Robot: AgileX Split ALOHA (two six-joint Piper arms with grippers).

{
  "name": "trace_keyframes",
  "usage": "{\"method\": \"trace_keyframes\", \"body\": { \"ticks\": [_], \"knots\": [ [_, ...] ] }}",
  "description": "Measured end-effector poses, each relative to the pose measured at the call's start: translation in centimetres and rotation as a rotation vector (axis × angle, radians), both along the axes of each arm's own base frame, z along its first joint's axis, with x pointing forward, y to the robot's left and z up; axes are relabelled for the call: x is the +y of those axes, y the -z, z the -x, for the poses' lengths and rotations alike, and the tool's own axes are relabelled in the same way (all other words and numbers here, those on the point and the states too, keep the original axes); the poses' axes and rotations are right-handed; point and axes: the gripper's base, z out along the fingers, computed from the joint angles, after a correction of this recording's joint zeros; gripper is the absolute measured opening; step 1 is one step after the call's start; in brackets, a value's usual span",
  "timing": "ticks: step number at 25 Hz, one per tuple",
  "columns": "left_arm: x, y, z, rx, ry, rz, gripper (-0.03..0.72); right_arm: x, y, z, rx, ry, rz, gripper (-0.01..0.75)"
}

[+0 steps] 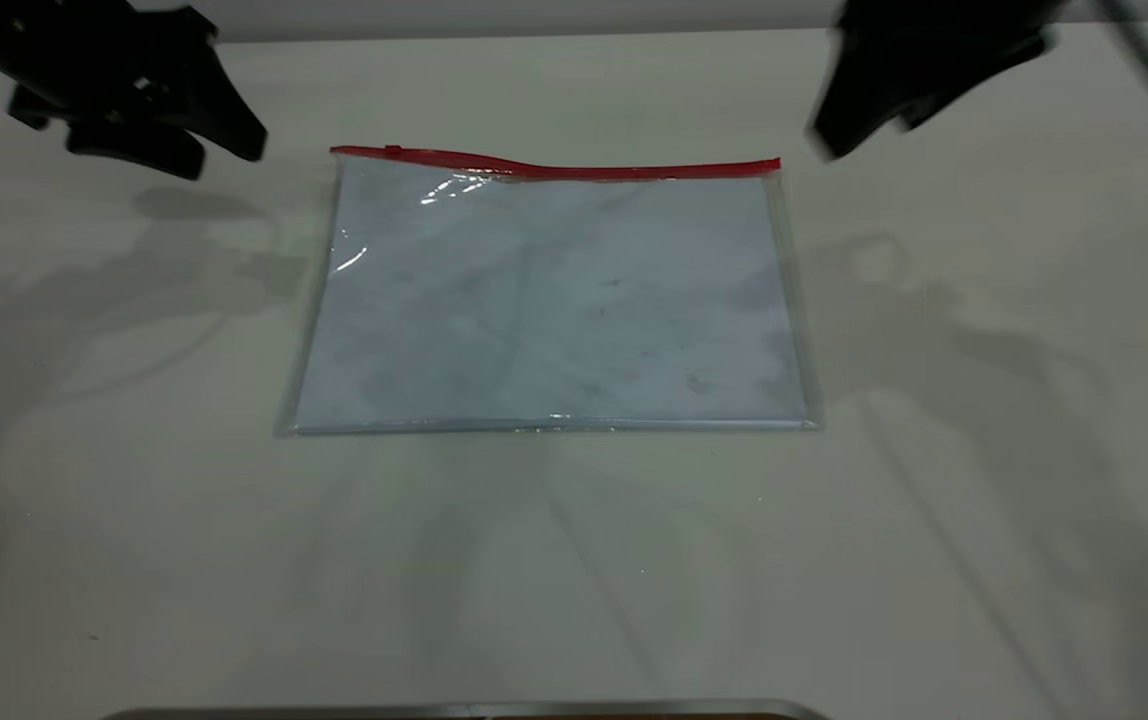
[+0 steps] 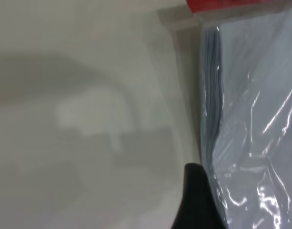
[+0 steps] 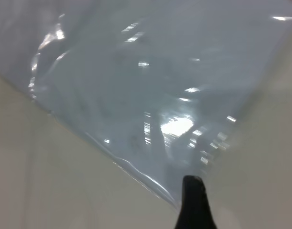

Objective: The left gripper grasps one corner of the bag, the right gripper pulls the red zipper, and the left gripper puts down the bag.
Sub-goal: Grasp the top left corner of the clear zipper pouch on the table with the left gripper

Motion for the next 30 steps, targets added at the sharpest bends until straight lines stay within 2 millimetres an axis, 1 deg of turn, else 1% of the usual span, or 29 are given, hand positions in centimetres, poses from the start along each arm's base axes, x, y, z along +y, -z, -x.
{"method": "trace_keyframes", "body": {
  "ticks": [2, 5, 9, 15, 18, 26, 28, 30],
  "knots": [
    [-0.2, 0.9, -0.3, -0.016, 0.006, 0.019, 0.590, 1.6, 1.3, -0.3, 0.014, -0.042, 0.004, 0.585],
    [-0.3, 2.1, -0.7, -0.054, 0.016, 0.042, 0.590, 3.7, 2.3, -0.4, 0.017, -0.098, 0.003, 0.585],
    [-0.7, 3.7, -1.5, -0.095, 0.015, 0.082, 0.590, 5.3, 3.1, -0.3, 0.026, -0.123, -0.004, 0.585],
    [-1.8, 6.6, -2.0, -0.116, 0.032, 0.105, 0.590, 5.5, 3.4, -0.3, 0.026, -0.139, -0.001, 0.585],
    [-2.5, 7.5, -2.1, -0.126, 0.044, 0.112, 0.590, 5.5, 3.4, -0.3, 0.029, -0.141, -0.001, 0.585],
    [-3.3, 8.7, -3.0, -0.151, 0.030, 0.148, 0.587, 5.5, 3.3, -0.3, 0.025, -0.152, 0.002, 0.585],
    [-3.5, 8.9, -3.2, -0.149, 0.025, 0.178, 0.566, 5.5, 3.3, -0.3, 0.025, -0.152, 0.002, 0.585],
    [-3.7, 9.0, -3.2, -0.147, 0.029, 0.206, 0.513, 5.5, 3.3, -0.3, 0.024, -0.152, 0.002, 0.585]
  ]
}}
